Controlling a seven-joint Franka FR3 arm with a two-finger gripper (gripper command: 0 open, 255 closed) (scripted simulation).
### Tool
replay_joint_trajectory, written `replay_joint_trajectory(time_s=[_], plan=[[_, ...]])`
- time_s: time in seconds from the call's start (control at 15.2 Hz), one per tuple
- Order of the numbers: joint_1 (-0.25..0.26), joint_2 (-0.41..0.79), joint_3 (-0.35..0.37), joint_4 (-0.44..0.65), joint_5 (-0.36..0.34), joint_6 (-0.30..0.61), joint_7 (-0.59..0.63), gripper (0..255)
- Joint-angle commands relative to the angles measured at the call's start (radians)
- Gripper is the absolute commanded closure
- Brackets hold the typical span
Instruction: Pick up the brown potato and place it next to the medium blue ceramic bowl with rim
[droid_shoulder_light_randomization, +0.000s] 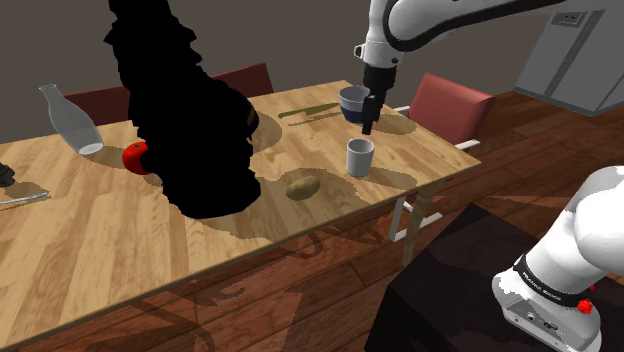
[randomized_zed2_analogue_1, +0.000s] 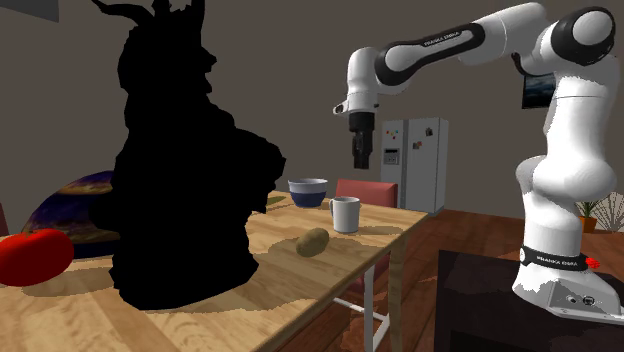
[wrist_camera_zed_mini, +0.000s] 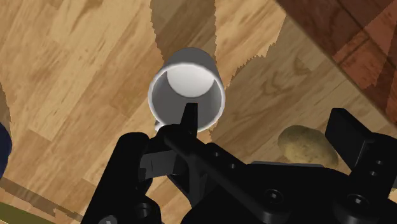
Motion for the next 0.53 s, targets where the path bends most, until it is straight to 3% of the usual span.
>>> replay_joint_trajectory(time_s=[0.0, 0.46], plan=[[0.018, 0.068, 0.016, 0.049, -0.009, 0.007, -0.037, 0], [0.075, 0.307, 0.072, 0.225, -0.062, 0.030, -0.153, 0]])
